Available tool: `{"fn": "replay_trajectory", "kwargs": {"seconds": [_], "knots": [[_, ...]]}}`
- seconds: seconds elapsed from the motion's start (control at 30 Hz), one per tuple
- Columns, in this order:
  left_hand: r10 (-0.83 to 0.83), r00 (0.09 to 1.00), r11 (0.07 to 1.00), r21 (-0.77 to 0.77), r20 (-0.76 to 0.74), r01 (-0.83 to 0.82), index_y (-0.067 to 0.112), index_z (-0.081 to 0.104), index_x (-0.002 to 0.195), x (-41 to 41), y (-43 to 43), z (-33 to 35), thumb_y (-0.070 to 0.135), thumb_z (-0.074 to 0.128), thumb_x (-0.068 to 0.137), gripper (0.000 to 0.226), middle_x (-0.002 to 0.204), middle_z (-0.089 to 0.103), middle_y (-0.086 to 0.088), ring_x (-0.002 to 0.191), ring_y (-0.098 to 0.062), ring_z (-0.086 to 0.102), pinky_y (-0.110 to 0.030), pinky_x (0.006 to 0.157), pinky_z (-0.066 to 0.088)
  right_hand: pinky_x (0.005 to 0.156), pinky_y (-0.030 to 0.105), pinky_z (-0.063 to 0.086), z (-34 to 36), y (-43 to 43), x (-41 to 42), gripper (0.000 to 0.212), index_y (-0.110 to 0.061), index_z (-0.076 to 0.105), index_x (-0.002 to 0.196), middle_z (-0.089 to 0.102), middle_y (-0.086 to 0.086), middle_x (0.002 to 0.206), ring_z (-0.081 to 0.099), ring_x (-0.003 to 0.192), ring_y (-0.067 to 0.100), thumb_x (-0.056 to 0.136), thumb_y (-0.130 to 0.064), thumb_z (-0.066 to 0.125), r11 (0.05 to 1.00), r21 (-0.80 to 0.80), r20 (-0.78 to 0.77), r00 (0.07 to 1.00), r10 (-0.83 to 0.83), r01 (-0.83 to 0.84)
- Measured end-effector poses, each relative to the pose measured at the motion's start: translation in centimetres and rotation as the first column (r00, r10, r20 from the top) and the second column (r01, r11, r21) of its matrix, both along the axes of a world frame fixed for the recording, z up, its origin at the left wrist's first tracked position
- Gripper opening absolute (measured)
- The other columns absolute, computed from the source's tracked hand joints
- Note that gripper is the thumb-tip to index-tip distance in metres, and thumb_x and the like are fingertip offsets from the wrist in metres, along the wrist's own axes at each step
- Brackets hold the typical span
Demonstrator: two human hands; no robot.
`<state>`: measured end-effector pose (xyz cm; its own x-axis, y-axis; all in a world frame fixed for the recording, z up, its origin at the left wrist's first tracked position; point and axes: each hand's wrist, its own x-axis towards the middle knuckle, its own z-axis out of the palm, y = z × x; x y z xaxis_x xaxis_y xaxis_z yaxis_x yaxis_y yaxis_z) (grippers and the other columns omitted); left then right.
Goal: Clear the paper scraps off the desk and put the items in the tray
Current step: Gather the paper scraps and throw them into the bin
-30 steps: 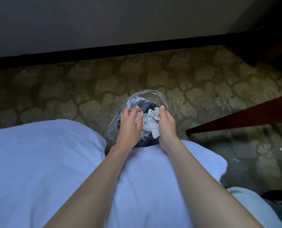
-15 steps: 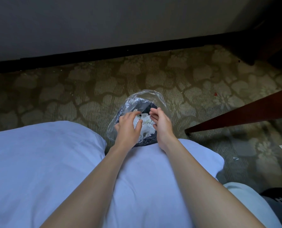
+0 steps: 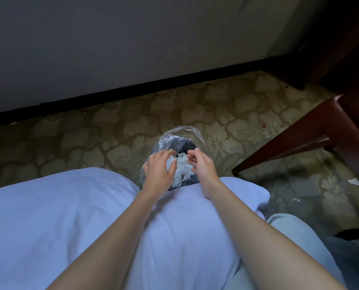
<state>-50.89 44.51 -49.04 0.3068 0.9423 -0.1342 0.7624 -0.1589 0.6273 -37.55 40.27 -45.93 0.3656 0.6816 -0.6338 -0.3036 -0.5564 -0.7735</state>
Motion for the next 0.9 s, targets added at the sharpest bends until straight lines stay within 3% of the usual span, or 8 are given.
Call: {"fn": "replay_trajectory", "kwargs": {"seconds": [0.1,0.23,0.37,0.43,0.53,0.73,0.8,0.9], "knots": [[0.001,1.0,1.0,0.03,0.004,-0.001,0.033,0.06,0.123,-0.1,-0.7,1.9,0.035,0.051,0.098,0.026,0.128,0.055,0.016,0.125,-0.011,0.039,-0.041,0.103,0.028,0.105,0.036,0.042,1.8,-1.0,0.0,0.026,-0.026,0.067,0.102,0.067,-0.005,0.113,0.06,0.114,0.011,0.102,-0.038,0.044,1.0,0.023,0.02,1.0,0.006,-0.006],[-0.034,0.999,0.995,0.097,-0.034,0.037,0.033,0.06,0.122,-0.4,-1.8,3.8,0.038,0.051,0.098,0.027,0.126,0.055,0.015,0.124,-0.012,0.038,-0.038,0.098,0.027,0.106,0.046,0.044,4.3,-2.8,0.3,0.034,-0.012,0.066,0.104,0.064,0.016,0.118,0.059,0.116,0.029,0.094,-0.041,0.051,0.998,0.039,0.091,0.995,0.049,-0.052],[-0.072,0.994,0.991,0.106,-0.079,0.08,0.032,0.059,0.125,0.1,-3.0,6.6,0.041,0.048,0.099,0.03,0.127,0.055,0.013,0.125,-0.014,0.036,-0.035,0.093,0.024,0.104,0.036,0.045,6.7,-4.9,1.2,0.018,-0.024,0.068,0.099,0.067,-0.004,0.108,0.062,0.113,0.017,0.096,-0.034,0.053,0.995,0.09,0.13,0.991,0.026,-0.038],[-0.113,0.989,0.987,0.106,-0.097,0.123,0.031,0.058,0.126,0.6,-3.8,8.2,0.04,0.047,0.099,0.03,0.128,0.054,0.013,0.125,-0.015,0.035,-0.033,0.09,0.02,0.1,0.036,0.045,7.8,-6.0,1.7,0.017,-0.024,0.068,0.096,0.068,-0.001,0.106,0.062,0.114,0.022,0.097,-0.031,0.053,0.995,0.097,0.163,0.987,0.017,-0.033],[-0.165,0.982,0.976,0.128,-0.095,0.177,0.033,0.057,0.126,1.5,-5.0,10.2,0.039,0.046,0.099,0.029,0.128,0.053,0.014,0.126,-0.015,0.035,-0.036,0.094,0.021,0.103,0.042,0.044,9.4,-7.8,2.3,0.026,-0.01,0.068,0.101,0.065,0.019,0.118,0.058,0.117,0.031,0.097,-0.029,0.051,0.991,0.129,0.176,0.984,0.015,-0.038],[-0.22,0.972,0.953,0.196,-0.086,0.233,0.035,0.059,0.122,2.9,-7.4,13.7,0.04,0.045,0.098,0.028,0.129,0.054,0.014,0.127,-0.015,0.036,-0.041,0.1,0.024,0.106,0.061,0.035,12.6,-11.6,3.4,0.04,0.015,0.051,0.11,0.051,0.035,0.119,0.046,0.118,0.048,0.097,-0.023,0.05,0.975,0.2,0.292,0.956,0.038,-0.1],[-0.245,0.967,0.94,0.226,-0.073,0.255,0.036,0.06,0.12,3.3,-8.3,15.0,0.04,0.046,0.098,0.027,0.127,0.054,0.016,0.127,-0.014,0.037,-0.037,0.095,0.022,0.107,0.051,0.042,14.1,-12.8,4.1,0.035,-0.001,0.064,0.117,0.066,0.018,0.114,0.059,0.116,0.033,0.097,-0.028,0.053,0.973,0.215,0.326,0.945,0.009,-0.083],[-0.289,0.954,0.918,0.259,-0.083,0.301,0.035,0.059,0.122,4.0,-9.4,17.0,0.04,0.046,0.099,0.028,0.129,0.054,0.014,0.127,-0.014,0.036,-0.034,0.089,0.019,0.109,0.036,0.043,16.0,-14.6,5.2,0.033,-0.021,0.064,0.126,0.065,-0.007,0.123,0.058,0.119,0.011,0.096,-0.032,0.056,0.966,0.242,0.38,0.925,-0.008,-0.091]]}}
